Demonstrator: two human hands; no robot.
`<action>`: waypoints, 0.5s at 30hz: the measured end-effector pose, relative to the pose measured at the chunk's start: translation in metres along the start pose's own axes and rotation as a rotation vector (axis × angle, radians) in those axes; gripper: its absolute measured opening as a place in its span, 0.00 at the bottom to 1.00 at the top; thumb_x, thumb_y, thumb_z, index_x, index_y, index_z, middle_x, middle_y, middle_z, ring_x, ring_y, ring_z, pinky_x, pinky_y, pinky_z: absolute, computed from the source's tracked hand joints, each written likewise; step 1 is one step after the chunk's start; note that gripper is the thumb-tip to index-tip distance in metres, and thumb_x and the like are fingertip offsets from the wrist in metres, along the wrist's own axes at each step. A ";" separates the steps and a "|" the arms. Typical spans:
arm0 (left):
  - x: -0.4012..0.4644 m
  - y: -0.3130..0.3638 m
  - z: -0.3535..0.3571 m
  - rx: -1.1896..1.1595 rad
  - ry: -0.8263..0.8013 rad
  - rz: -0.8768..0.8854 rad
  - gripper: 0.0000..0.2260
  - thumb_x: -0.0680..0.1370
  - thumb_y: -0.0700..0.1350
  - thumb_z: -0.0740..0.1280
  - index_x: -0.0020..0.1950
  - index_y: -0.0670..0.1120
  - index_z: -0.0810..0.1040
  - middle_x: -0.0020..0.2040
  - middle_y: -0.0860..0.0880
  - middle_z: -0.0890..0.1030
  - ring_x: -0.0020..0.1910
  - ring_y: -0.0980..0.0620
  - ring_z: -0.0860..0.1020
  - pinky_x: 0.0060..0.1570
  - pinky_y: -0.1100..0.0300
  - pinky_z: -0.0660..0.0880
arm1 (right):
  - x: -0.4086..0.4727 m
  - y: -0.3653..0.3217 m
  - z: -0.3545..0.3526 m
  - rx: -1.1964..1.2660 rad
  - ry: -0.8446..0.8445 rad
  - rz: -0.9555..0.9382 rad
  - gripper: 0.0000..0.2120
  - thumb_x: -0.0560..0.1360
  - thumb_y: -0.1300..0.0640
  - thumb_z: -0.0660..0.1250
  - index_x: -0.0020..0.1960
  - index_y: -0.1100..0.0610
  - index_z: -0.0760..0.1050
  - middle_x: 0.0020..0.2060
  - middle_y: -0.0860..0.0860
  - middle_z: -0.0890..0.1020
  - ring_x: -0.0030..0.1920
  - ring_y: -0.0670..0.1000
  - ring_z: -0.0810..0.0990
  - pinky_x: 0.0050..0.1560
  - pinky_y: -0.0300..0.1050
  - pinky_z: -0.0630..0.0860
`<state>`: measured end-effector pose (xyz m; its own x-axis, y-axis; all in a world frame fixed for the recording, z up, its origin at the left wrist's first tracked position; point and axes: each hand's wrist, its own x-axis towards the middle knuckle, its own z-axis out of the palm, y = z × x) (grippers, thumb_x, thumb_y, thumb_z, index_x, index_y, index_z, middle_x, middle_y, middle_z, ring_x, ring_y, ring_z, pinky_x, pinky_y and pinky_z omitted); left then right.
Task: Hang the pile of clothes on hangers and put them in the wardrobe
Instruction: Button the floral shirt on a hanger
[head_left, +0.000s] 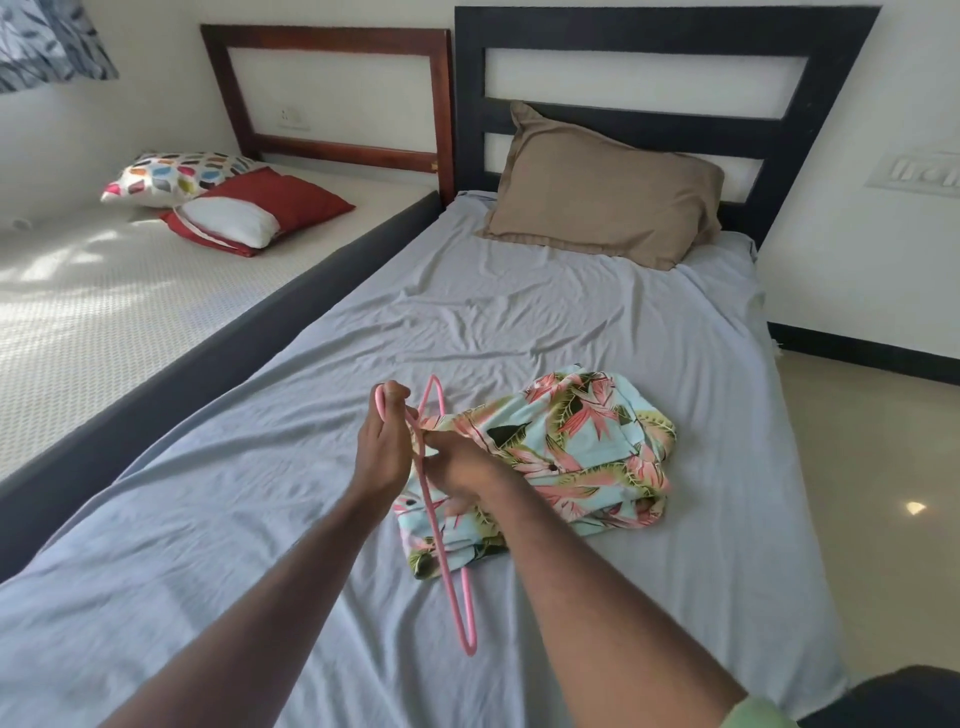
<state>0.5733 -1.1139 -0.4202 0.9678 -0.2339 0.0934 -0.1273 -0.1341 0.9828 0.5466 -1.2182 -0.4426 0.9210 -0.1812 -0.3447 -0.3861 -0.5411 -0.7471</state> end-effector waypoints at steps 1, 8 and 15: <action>0.000 0.000 -0.003 0.019 -0.025 0.007 0.28 0.78 0.65 0.48 0.57 0.43 0.72 0.45 0.49 0.77 0.43 0.53 0.75 0.47 0.54 0.72 | -0.003 0.003 0.000 0.094 -0.006 0.002 0.17 0.81 0.57 0.62 0.69 0.49 0.77 0.57 0.51 0.79 0.52 0.55 0.82 0.46 0.54 0.84; -0.002 0.010 0.014 0.069 -0.288 -0.006 0.31 0.74 0.73 0.53 0.59 0.49 0.70 0.59 0.47 0.75 0.57 0.47 0.75 0.58 0.49 0.74 | -0.056 0.024 -0.006 0.592 -0.120 0.019 0.19 0.75 0.60 0.67 0.66 0.51 0.75 0.46 0.57 0.87 0.41 0.56 0.86 0.38 0.44 0.75; 0.000 -0.036 -0.006 0.362 0.132 -0.280 0.28 0.75 0.66 0.67 0.59 0.43 0.73 0.51 0.46 0.80 0.47 0.46 0.79 0.45 0.52 0.77 | -0.069 0.041 -0.004 0.584 0.275 0.109 0.09 0.85 0.55 0.58 0.56 0.59 0.75 0.38 0.57 0.81 0.27 0.49 0.78 0.27 0.42 0.75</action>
<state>0.5790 -1.1029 -0.4548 0.9920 -0.0196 -0.1246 0.0976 -0.5066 0.8567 0.4673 -1.2312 -0.4476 0.8248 -0.4547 -0.3360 -0.3709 0.0134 -0.9286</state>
